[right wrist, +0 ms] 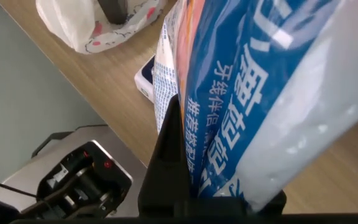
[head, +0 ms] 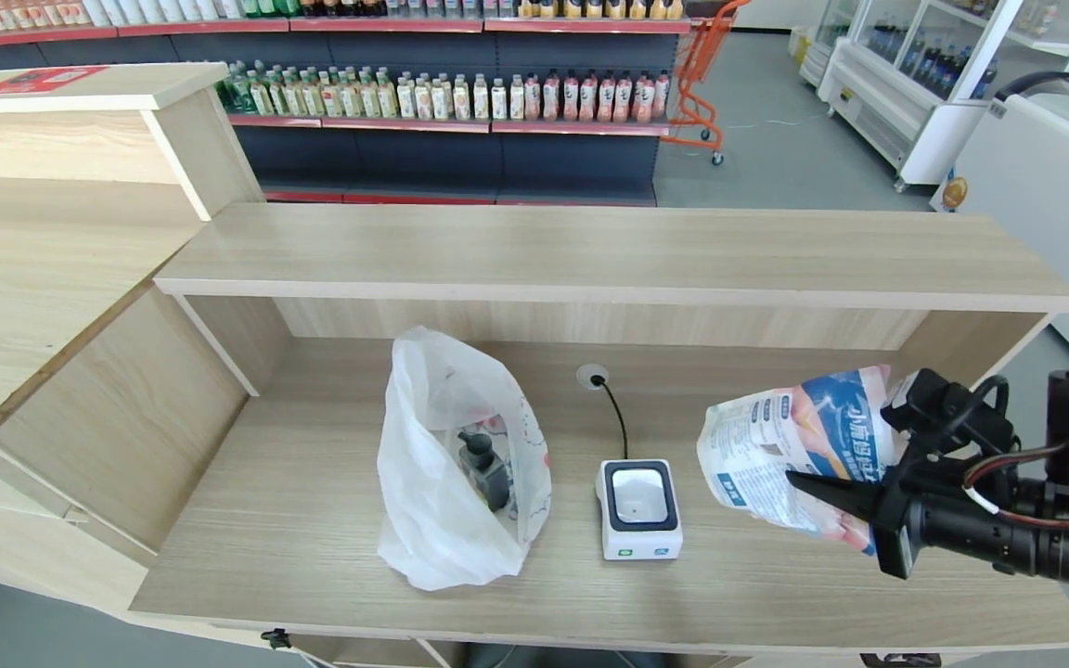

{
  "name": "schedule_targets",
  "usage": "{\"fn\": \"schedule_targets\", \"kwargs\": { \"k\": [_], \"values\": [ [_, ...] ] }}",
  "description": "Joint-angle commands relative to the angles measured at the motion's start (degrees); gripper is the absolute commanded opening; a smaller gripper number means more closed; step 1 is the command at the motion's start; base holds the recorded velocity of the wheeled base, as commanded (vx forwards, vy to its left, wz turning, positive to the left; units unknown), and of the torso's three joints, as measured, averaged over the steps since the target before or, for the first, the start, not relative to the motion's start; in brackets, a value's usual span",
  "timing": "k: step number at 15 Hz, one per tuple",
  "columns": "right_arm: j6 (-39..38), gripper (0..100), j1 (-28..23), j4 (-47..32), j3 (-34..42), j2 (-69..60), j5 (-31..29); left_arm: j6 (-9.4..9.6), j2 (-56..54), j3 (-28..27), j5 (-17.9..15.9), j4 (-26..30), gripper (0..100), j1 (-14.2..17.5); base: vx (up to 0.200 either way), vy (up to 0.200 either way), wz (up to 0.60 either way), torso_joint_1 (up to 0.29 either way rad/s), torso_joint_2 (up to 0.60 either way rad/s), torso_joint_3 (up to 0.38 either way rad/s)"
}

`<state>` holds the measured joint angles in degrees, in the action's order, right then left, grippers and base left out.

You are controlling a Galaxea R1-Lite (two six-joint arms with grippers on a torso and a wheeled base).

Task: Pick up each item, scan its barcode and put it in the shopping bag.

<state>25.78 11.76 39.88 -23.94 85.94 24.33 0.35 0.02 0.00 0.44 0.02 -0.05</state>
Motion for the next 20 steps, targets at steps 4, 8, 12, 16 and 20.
{"fn": "schedule_targets", "kwargs": {
  "k": [4,8,12,16,20],
  "values": [
    [3.31,0,-0.07,6.00,-3.92,12.76,2.91,0.26,-0.02,0.00,-0.09,-0.02,100,-0.04,0.000,0.100,0.00,0.004,0.00,0.001],
    [6.91,0,-0.34,13.03,-4.18,20.23,8.71,0.00,-0.02,0.00,0.00,-0.02,100,-0.04,0.000,0.050,0.00,-0.004,0.00,0.002],
    [15.53,0,-1.39,16.99,-4.01,24.97,10.47,0.00,-0.02,0.00,0.00,-0.02,100,0.05,0.000,0.000,0.00,0.000,0.00,0.000],
    [24.58,0,-4.47,16.99,-5.41,28.31,13.72,0.00,-0.02,0.00,0.00,-0.02,100,-0.04,0.000,0.000,0.00,0.000,0.00,0.000],
    [27.57,0,-4.73,17.08,-9.28,31.65,14.52,0.00,-0.02,0.00,0.00,-0.02,100,-0.04,0.000,0.000,0.00,0.000,0.00,0.000]
  ]
}}
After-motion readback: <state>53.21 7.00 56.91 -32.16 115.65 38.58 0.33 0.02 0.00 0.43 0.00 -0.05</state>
